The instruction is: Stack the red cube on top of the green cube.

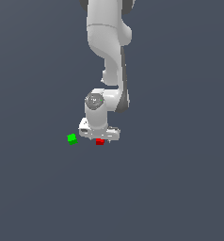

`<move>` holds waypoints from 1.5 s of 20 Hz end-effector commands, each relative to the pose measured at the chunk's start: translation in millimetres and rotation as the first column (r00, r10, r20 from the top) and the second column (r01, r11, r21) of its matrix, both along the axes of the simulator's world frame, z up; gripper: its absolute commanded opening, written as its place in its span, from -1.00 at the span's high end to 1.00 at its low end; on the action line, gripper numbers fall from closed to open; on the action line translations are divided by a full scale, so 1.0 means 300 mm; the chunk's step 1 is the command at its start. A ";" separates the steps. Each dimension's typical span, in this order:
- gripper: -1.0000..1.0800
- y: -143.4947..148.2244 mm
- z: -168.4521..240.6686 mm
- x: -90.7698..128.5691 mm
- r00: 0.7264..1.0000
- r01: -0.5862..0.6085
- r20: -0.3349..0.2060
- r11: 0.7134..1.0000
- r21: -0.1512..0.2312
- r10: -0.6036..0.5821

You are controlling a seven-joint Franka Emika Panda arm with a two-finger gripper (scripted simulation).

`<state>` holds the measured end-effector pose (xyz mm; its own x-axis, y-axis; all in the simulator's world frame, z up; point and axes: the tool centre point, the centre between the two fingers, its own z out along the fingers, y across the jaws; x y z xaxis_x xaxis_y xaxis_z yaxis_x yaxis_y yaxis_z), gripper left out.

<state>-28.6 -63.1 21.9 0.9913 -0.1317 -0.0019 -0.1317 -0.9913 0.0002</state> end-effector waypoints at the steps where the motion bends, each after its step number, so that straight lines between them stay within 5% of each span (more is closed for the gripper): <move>1: -0.92 0.000 -0.008 0.003 1.000 0.000 0.001 1.000 0.000 0.000; 2: 1.00 0.000 -0.008 0.003 1.000 0.000 0.001 1.000 0.000 0.000; 17: 1.00 0.000 0.019 0.001 1.000 0.000 0.001 1.000 0.000 0.000; 30: 1.00 0.001 0.269 -0.002 1.000 0.000 0.001 1.000 0.000 0.000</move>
